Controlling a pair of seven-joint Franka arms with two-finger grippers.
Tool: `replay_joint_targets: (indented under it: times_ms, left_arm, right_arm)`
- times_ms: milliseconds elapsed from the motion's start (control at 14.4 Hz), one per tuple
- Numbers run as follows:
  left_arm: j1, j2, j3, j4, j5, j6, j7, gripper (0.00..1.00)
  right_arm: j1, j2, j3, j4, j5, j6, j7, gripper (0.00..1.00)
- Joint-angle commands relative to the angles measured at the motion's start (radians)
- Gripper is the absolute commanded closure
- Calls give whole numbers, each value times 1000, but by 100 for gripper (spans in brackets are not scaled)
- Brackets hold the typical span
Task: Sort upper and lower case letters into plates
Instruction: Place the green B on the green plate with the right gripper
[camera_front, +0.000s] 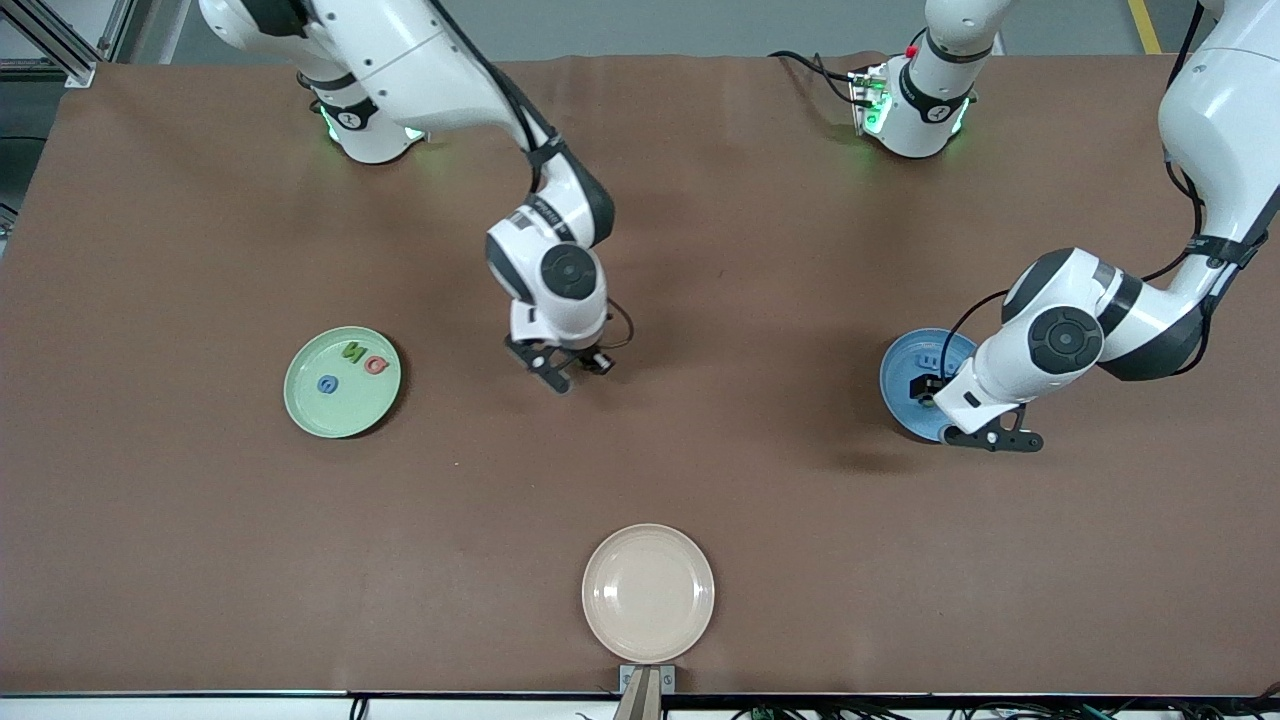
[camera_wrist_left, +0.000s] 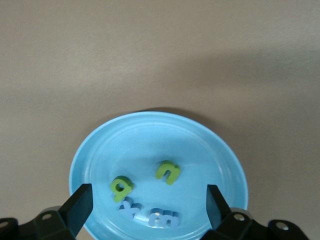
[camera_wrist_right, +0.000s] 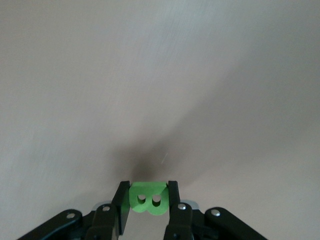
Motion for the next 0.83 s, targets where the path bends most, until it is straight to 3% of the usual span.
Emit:
replay_joint_targets:
  times_ms: [0, 208, 347, 764]
  left_arm:
    - [88, -12, -53, -22, -21, -12, 48, 0]
    - [88, -38, -36, -22, -55, -12, 107, 0]
    - [68, -122, 22, -22, -162, -9, 180, 0]
    - [-263, -444, 456, -23, -654, -10, 553, 0]
  right_arm:
    - [-147, -182, 14, -170, 5, -26, -250, 100]
    - [-304, -297, 13, -293, -6, -19, -499, 100]
    - [-419, -322, 11, -330, -12, 1, -670, 100]
    - [-626, -307, 13, -440, -27, 237, -987, 100]
